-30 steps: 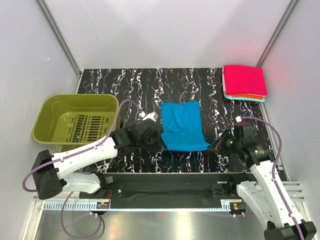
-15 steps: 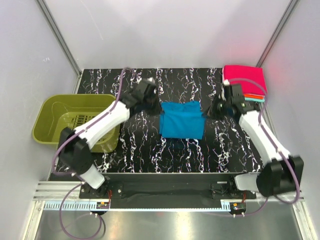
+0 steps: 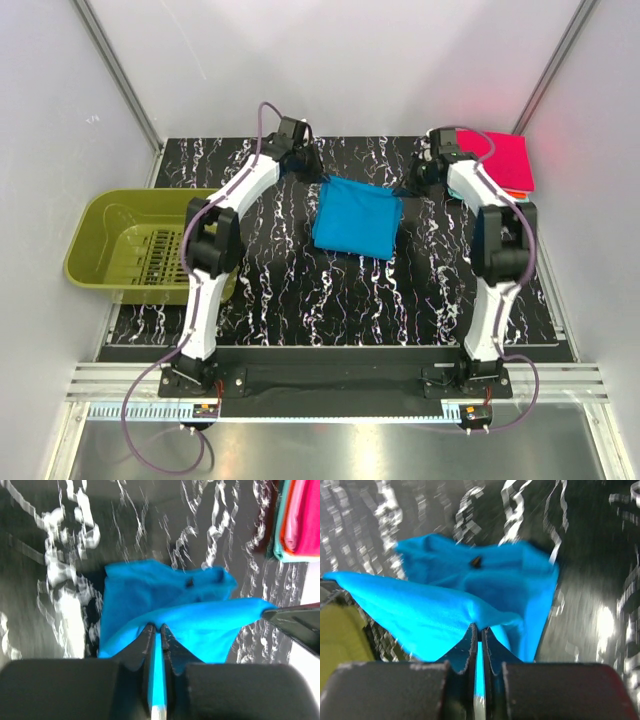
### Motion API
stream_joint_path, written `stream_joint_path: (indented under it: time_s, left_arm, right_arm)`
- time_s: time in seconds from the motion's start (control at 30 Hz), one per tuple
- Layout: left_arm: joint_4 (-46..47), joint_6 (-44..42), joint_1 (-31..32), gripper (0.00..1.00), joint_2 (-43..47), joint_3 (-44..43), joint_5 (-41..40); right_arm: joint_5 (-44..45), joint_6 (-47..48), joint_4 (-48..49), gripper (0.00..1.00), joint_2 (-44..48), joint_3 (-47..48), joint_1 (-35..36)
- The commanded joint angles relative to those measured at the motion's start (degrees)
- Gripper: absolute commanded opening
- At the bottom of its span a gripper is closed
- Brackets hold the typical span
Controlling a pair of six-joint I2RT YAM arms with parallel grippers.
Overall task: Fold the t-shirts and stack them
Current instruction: Fold the tshirt
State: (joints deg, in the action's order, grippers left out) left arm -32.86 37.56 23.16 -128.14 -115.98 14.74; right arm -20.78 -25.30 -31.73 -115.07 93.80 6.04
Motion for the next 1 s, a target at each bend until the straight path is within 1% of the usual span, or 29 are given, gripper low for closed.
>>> stream_joint_path:
  time_s: [0.0,0.03,0.07,0.1,0.13,0.17,0.2,0.23,0.27,0.33,0.37,0.43,0.5,0.57,0.67,0.9,0.97]
  left_arm:
    - [3.5,-2.6,-1.9,0.16,-8.3,-8.8,7.0]
    - [4.6,-2.9,-2.1,0.15,-9.8,-11.4,7.5]
    - [5.1,-3.0,-2.4,0.13,-11.0,-12.3,7.6]
    - [5.8,-3.2,-2.8,0.15,-12.6,-13.5,7.9]
    - [7.6,-3.3,-3.4,0.18,-13.3,-13.7,8.5]
    - [8.2,-3.2,-3.6,0.29,-13.6,-13.9,8.9]
    - [8.7,-3.4,-4.3,0.32,-13.7,-13.9,8.8]
    - [8.8,-3.5,-4.5,0.32,-13.5,-13.7,8.9]
    - [8.9,-3.8,-4.6,0.34,-12.4,-13.5,9.1]
    - [9.3,-4.2,-4.5,0.34,-10.6,-10.5,9.2]
    - [9.5,-4.1,-4.5,0.34,-9.5,-9.2,9.3]
    - [9.7,-4.2,-4.1,0.34,-6.4,-5.0,9.6]
    - [9.7,-4.4,-3.7,0.34,-3.6,-0.6,9.5]
    - [10.1,-4.6,-2.9,0.33,-1.9,1.8,9.3]
    - [10.2,-3.6,-1.7,0.32,-0.1,6.4,8.6]
    - [10.1,-2.3,2.0,0.28,2.9,15.7,2.8]
    - [10.2,-2.1,2.9,0.28,3.2,17.0,1.5]
  right_arm:
    - [-2.7,0.4,2.7,0.09,-7.4,7.8,-1.2]
    - [-2.8,-0.5,3.0,0.13,-9.4,9.4,-1.4]
    - [-3.4,-0.9,3.1,0.18,-12.7,12.9,-1.7]
    - [-3.5,-1.0,3.1,0.25,-14.2,14.6,-1.7]
    - [-3.3,-1.5,2.9,0.3,-15.4,16.0,-2.1]
    - [-3.7,-1.9,2.9,0.34,-17.0,18.0,-2.3]
    - [-4.3,-2.6,2.9,0.36,-17.5,18.5,-3.3]
    - [-4.6,-2.9,2.8,0.39,-17.2,18.5,-3.7]
    - [-3.9,-3.3,2.8,0.44,-15.7,17.1,-3.9]
    - [-3.0,-2.6,3.0,0.46,-13.2,14.7,-3.9]
    - [-2.7,-2.6,3.2,0.5,-10.6,11.6,-4.0]
    - [-3.6,-1.9,3.7,0.54,-7.3,8.4,-4.0]
    - [-4.4,-1.2,4.0,0.59,-6.0,4.2,-4.0]
    - [-5.3,0.2,4.3,0.58,-5.3,1.3,-4.0]
    - [-6.5,1.7,4.5,0.56,-5.5,-0.5,-4.0]
    - [-11.4,5.3,6.6,0.58,-9.1,-1.8,-4.0]
    - [-12.7,5.8,7.2,0.57,-11.1,-1.2,-4.1]
